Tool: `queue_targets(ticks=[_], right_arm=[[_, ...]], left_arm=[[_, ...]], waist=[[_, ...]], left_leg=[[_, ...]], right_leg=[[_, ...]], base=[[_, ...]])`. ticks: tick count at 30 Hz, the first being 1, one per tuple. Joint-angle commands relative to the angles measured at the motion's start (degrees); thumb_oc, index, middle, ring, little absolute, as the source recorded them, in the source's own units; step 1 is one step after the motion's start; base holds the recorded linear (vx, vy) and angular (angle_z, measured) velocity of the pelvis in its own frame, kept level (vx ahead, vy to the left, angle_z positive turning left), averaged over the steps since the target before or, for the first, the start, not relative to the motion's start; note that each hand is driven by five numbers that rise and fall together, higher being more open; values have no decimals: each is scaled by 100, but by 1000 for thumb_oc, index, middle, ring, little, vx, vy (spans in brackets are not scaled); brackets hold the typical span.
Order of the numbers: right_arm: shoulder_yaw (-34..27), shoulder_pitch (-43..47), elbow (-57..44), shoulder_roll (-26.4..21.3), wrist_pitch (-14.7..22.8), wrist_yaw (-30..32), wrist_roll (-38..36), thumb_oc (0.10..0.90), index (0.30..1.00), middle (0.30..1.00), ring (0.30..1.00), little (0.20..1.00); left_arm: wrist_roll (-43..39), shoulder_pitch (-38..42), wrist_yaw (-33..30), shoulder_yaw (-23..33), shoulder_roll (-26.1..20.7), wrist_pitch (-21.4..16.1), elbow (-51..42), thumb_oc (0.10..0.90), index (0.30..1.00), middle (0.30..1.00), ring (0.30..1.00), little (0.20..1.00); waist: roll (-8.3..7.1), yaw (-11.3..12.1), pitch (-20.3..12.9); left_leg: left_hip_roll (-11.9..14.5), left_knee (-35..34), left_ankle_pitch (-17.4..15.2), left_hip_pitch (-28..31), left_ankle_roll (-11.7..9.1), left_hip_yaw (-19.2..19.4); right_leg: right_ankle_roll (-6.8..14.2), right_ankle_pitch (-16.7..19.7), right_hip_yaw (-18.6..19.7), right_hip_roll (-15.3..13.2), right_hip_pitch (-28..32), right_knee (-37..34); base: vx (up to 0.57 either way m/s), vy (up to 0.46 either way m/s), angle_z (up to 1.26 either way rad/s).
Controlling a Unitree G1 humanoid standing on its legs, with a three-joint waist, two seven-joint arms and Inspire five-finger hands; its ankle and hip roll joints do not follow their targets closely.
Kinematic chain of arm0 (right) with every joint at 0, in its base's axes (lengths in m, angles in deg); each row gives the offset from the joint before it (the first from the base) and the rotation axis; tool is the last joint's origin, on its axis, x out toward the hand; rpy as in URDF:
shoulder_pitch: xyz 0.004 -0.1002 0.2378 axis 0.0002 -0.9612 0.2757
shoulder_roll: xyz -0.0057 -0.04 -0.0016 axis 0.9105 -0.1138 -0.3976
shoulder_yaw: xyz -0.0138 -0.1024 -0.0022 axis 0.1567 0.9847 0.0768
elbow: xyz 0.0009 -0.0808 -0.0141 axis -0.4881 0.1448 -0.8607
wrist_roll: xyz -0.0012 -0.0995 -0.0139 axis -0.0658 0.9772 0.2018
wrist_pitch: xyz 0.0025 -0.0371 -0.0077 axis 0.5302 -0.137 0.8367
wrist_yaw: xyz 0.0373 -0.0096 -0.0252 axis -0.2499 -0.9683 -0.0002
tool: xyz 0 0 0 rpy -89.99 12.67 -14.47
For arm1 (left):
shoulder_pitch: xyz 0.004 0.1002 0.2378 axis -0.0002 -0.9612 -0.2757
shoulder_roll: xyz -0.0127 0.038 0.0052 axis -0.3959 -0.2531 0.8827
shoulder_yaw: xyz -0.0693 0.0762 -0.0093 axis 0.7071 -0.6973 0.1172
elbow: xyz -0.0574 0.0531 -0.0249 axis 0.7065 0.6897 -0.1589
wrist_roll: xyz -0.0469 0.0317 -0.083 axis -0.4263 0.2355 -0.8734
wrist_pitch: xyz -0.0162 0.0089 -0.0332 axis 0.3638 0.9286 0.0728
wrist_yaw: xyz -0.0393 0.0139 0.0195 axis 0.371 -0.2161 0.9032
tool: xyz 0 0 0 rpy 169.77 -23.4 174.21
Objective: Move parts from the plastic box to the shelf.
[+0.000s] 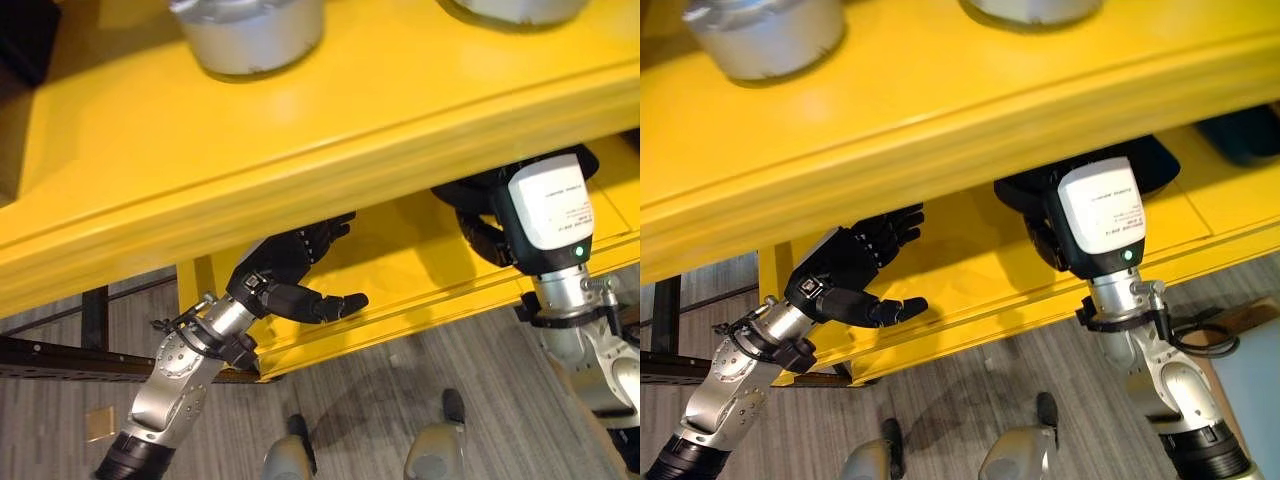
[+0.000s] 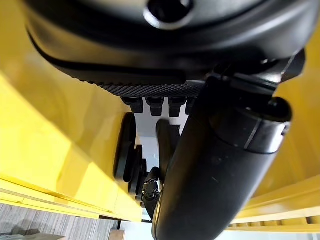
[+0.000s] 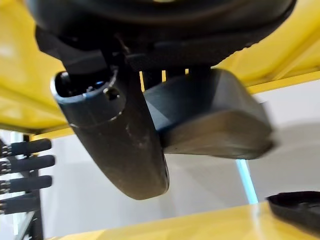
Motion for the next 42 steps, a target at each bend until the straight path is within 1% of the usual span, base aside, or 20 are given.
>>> queue_targets(ticks=[1,3,4,6,9,12,15,16,21,22,24,27,28,29,32,35,38,42], right_arm=[[25,673,-885,-393,120,241,-154,400,300,300,300,300],[78,710,-830,-417,85,227,-194,400,300,300,300,300],[131,781,-753,-455,70,264,-175,400,300,300,300,300],[184,914,-559,-469,151,279,-205,400,300,300,300,300],[235,1013,-467,-480,240,201,-105,400,300,300,300,300],[301,1137,-408,-606,381,4,-195,400,300,300,300,300],[418,1310,-365,-661,366,-269,-375,400,300,300,300,300],[510,1425,-290,-684,341,-440,-573,400,300,300,300,300],[735,1676,-154,-690,289,-737,-769,400,300,300,300,300],[773,1722,-129,-703,334,-787,-730,400,300,300,300,300],[847,1844,-18,-716,383,-760,-654,400,300,300,300,300],[900,1982,107,-714,460,-738,-658,400,300,300,300,300],[937,2074,106,-724,545,-691,-592,400,300,300,300,300],[960,2124,108,-710,542,-705,-592,400,300,300,300,300],[1122,2465,199,-629,427,-746,-553,400,300,300,300,300],[1245,2701,259,-542,272,-726,-507,400,300,300,300,300],[1365,2972,498,-489,-52,-718,-503,400,300,300,300,300],[1412,3197,804,-490,-307,-627,-582,400,300,300,300,300]], left_arm=[[-224,117,-39,239,78,-424,-608,900,1000,1000,1000,1000],[-230,150,-69,184,90,-476,-544,900,1000,1000,1000,1000],[-288,194,-84,143,93,-519,-494,900,1000,1000,1000,1000],[-328,231,-40,90,140,-585,-454,900,1000,1000,1000,1000],[-474,190,155,56,220,-468,-514,900,1000,1000,1000,1000],[-525,155,222,-7,233,-369,-526,900,1000,1000,1000,1000],[-548,197,253,-64,223,-327,-524,900,1000,1000,1000,1000],[-579,212,240,-117,203,-322,-537,900,1000,1000,1000,1000],[-587,312,179,-199,195,-363,-507,900,1000,1000,1000,1000],[-602,334,164,-215,192,-360,-518,900,1000,1000,1000,1000],[-540,429,158,-237,185,-423,-472,900,1000,1000,1000,1000],[-509,511,94,-258,197,-422,-471,900,1000,1000,1000,1000],[-459,581,39,-274,180,-465,-458,900,1000,1000,1000,1000],[-428,633,11,-293,177,-477,-455,900,1000,1000,1000,1000],[-353,823,-51,-327,164,-469,-450,900,1000,1000,1000,1000],[-315,926,-103,-359,173,-473,-454,900,1000,1000,1000,1000],[-247,1020,-86,-376,176,-481,-440,900,1000,1000,1000,1000],[-187,1092,12,-351,170,-511,-443,900,1000,1000,1000,1000]], waist=[[54,-12,-664],[14,23,-627],[-9,44,-564],[-34,78,-502],[-39,108,-470],[-45,133,-453],[-51,146,-393],[-58,174,-340],[-62,211,-197],[-66,223,-139],[-78,257,-35],[-81,290,78],[-87,316,165],[-90,332,205],[-90,415,407],[-81,471,543],[-65,547,684],[-31,599,837]], left_leg=[[-36,-944,114,316,625,274],[-37,-862,136,254,627,197],[0,-836,164,208,612,156],[65,-876,237,212,589,154],[163,-940,327,270,537,150],[233,-958,387,320,491,145],[258,-885,366,300,476,144],[271,-816,353,262,472,134],[306,-631,330,129,461,73],[302,-565,312,84,467,36],[297,-403,270,-40,480,-16],[301,-201,234,-177,488,-82],[296,-9,187,-328,497,-142],[297,93,158,-421,503,-172],[286,495,63,-770,502,-335],[269,711,11,-995,510,-432],[258,913,-19,-1262,513,-537],[225,1097,-31,-1556,506,-635]], right_leg=[[35,-763,-38,493,-120,200],[32,-760,-6,561,-133,213],[39,-824,-3,631,-164,264],[37,-862,-35,693,-134,247],[59,-924,-69,760,-23,202],[60,-968,-113,803,56,188],[37,-1021,-122,814,57,244],[19,-1048,-134,817,48,283],[-21,-1131,-130,840,-10,433],[-34,-1164,-120,847,-36,498],[-51,-1219,-107,842,-123,652],[-81,-1292,-93,849,-227,875],[-112,-1359,-69,854,-338,1061],[-123,-1396,-67,852,-410,1161],[-198,-1553,-44,874,-670,1590],[-228,-1642,-32,878,-863,1859],[-266,-1746,-40,868,-1095,2164],[-303,-1862,-39,855,-1355,2455]], base=[[-34,-147,-23],[-38,-127,-4],[-70,-120,7],[-64,-115,14],[28,-98,4],[39,-53,-1],[-9,-20,2],[0,0,0],[-44,-32,-1],[-64,-46,5],[-75,-48,3],[-64,-42,3],[-91,-65,8],[-115,-84,9],[-107,-96,13],[-79,-89,9],[-82,-85,10],[-92,-79,8]])
